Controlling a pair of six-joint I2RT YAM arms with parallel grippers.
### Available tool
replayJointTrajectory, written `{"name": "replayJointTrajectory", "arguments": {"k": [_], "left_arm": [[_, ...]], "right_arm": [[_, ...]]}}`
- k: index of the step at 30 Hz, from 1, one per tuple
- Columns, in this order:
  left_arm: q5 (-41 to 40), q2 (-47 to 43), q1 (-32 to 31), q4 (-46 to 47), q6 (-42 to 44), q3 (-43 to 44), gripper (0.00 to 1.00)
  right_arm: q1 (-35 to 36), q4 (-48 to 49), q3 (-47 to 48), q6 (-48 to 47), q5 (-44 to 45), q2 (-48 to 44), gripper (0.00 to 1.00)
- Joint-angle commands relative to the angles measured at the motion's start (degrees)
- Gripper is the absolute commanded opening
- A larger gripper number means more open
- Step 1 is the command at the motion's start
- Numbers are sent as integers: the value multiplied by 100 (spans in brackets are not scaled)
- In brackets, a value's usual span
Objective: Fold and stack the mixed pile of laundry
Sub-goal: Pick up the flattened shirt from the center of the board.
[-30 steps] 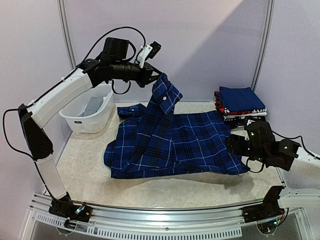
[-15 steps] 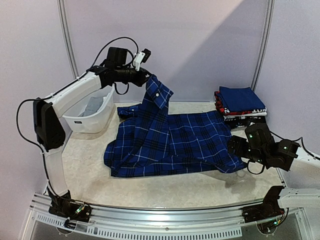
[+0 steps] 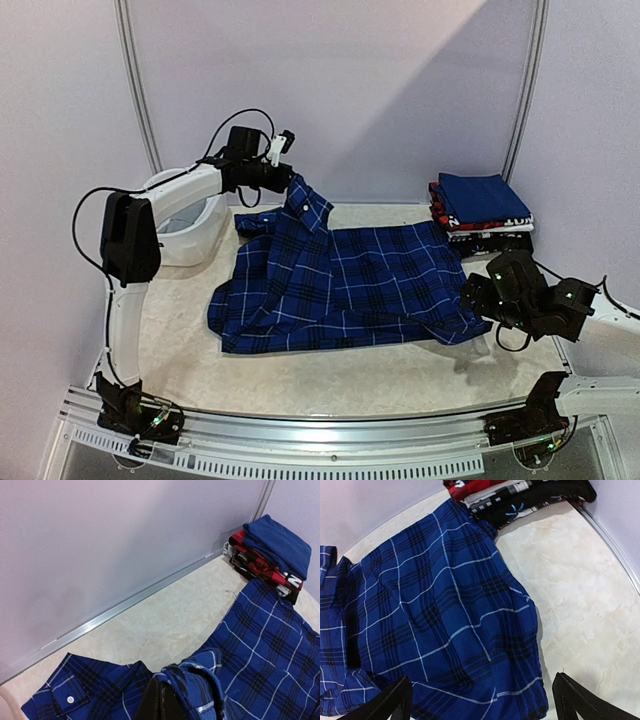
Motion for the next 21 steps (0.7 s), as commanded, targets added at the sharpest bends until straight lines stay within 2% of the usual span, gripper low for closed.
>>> {"name": "replayJointTrajectory", "arguments": {"k": [1, 7, 15, 18, 21], "left_arm": [[-95, -74, 102, 631, -146, 267, 0], [203, 77, 88, 665, -268, 201, 2], [130, 33, 97, 750, -205, -7, 1], [117, 64, 95, 797, -190, 2, 1], [163, 120, 99, 844, -226, 39, 1]], "right_arm": [[-23, -381, 3, 683, 206, 36, 99], [-30, -505, -27, 1410, 183, 301, 98], [-29, -1707, 590, 2278, 157, 576, 93], [-26, -1889, 695, 2590, 53, 810, 92], [-29, -1769, 605, 2971, -155, 990, 82]]}}
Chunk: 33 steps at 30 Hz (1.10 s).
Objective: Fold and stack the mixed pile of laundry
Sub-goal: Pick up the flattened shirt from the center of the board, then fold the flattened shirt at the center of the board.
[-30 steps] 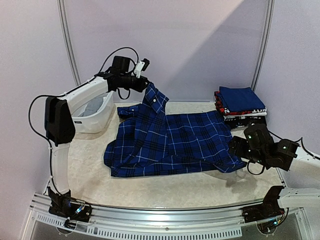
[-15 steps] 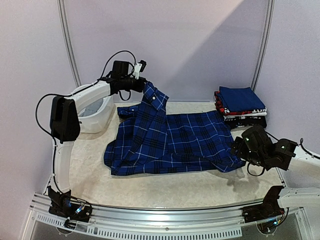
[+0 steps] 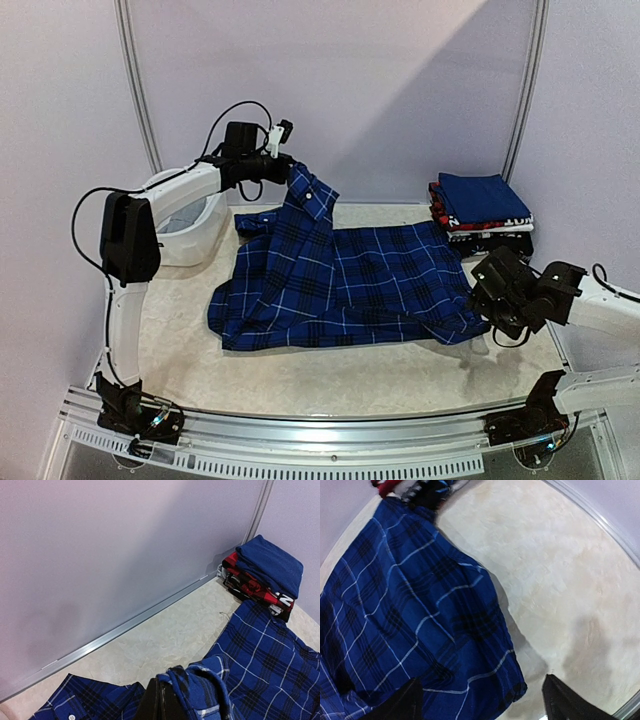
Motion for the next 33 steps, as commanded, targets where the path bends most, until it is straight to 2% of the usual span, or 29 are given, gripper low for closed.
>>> {"name": "replayJointTrajectory", "arguments": {"k": [1, 10, 11, 13, 15, 17, 19, 24, 28, 33], "left_arm": [[50, 144, 70, 222, -34, -4, 1], [128, 173, 96, 156, 27, -3, 0], [133, 152, 98, 152, 28, -30, 0], [141, 123, 99, 162, 31, -67, 0], [149, 108, 99, 157, 32, -85, 0], [163, 83, 99, 160, 33, -99, 0], [182, 55, 99, 175, 19, -141, 0], [244, -87, 99, 328, -118, -332, 0], [426, -320, 68, 524, -291, -620, 0], [316, -619, 2, 635, -251, -942, 0]], "right_arm": [[-29, -238, -29, 793, -283, 251, 77], [-28, 734, -632, 1241, -727, 352, 69], [-29, 819, -658, 1241, -752, 415, 64], [-23, 911, -640, 1197, -715, 615, 47], [-25, 898, -619, 1195, -569, 820, 40], [-25, 796, -600, 1194, -347, 930, 17], [-29, 579, -519, 1181, -46, 900, 1], [-180, 263, -400, 1117, 655, 616, 0], [-748, 238, -192, 636, 691, 679, 0], [-1028, 457, 338, -66, 729, 1105, 0]]}}
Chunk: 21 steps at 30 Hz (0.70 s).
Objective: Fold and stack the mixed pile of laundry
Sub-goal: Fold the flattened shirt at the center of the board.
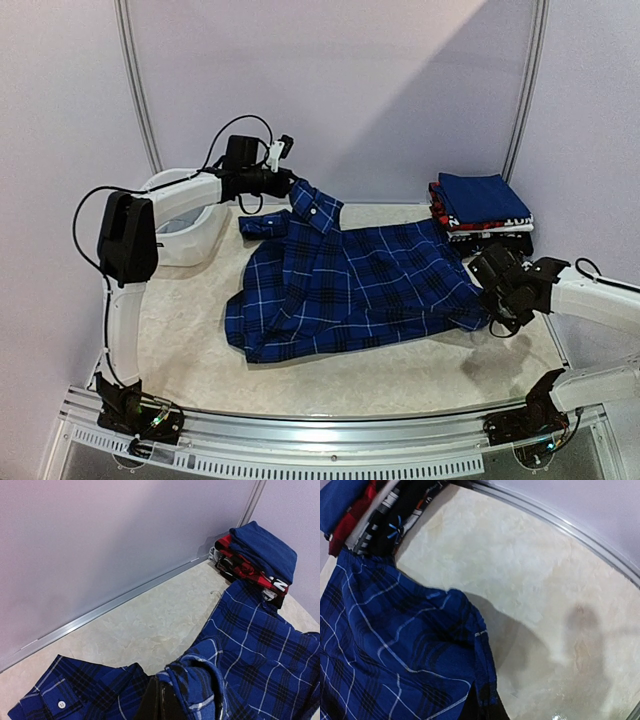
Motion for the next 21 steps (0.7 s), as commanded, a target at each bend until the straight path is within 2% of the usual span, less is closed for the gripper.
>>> {"name": "replayJointTrajectory", "arguments": {"k": [1, 7, 18, 21], "left_arm": [[9, -538, -14, 277, -50, -189, 0], [-54, -746, -113, 209, 28, -386, 0], [-276, -983, -219, 143, 227, -698, 0], [-256, -1048, -233, 159, 215, -798, 0]], "right_arm": [[-176, 4, 641, -805, 310, 498, 0], [-317, -238, 1437, -1132, 655, 1390, 0], [-766, -424, 2539, -1700, 488, 3163, 0], [-781, -397, 2668, -1780, 443, 3447, 5]]}}
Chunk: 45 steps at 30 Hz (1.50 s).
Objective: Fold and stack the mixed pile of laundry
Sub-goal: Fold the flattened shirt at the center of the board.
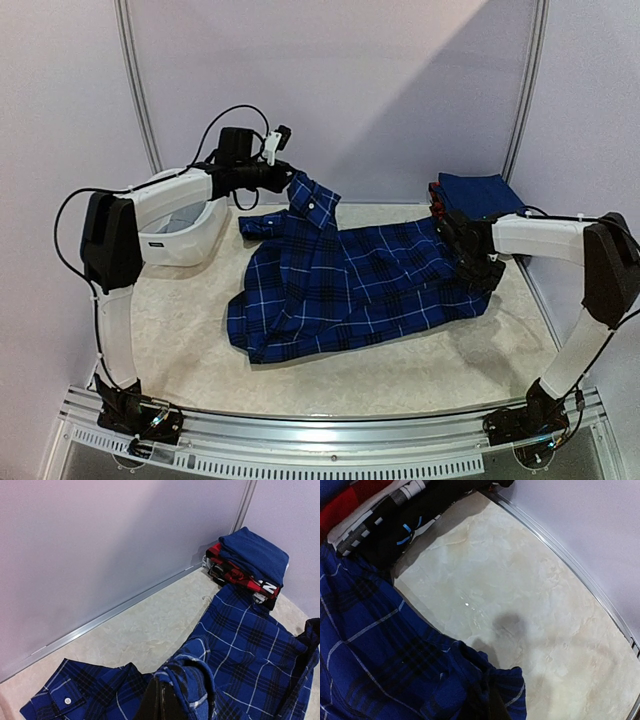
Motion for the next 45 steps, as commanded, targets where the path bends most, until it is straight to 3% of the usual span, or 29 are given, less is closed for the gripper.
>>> {"name": "replayJointTrajectory", "arguments": {"k": [1, 5, 10, 16, 18, 20, 21, 26, 31, 36, 39, 45], "left_arm": [[-53, -273, -73, 72, 81, -227, 0], [-113, -296, -127, 62, 91, -276, 0], [-384, -340, -171, -33, -106, -347, 0], [-482, -234, -245, 58, -177, -479, 0], [-457, -304, -292, 84, -274, -556, 0], [-467, -466, -372, 72, -417, -648, 0], [-488, -572, -426, 46, -471, -706, 0], [-1001, -1152, -968, -94, -571, -997, 0], [-1107, -1337, -1244, -169, -1045, -1079, 0], [-1190, -1438, -1289, -260, -1188, -1223, 0], [-1198, -1559, -1289, -236, -1268, -1491, 0], [-1190, -1968, -1376, 117, -1555, -2534, 0]], "right_arm": [[-48, -70, 265, -307, 65, 363, 6], [-116, 191, 574, -679, 58, 615, 2], [-199, -403, 1371, -692, 462, 1260, 1], [-320, -170, 1474, -749, 353, 1782, 19], [-351, 326, 1540, -1287, -1, 1835, 37], [-371, 507, 1658, -1692, -283, 1787, 69], [-369, 596, 1692, -1924, -391, 1733, 79], [-367, 752, 1754, -2374, -540, 1069, 98], [-365, 306, 1895, -2458, -319, 692, 99], [-365, 534, 1199, -2786, -395, 17, 99], [-354, 878, 540, -3047, -1072, -524, 99], [-137, 2606, -1322, -3399, -2985, -1713, 99]]}}
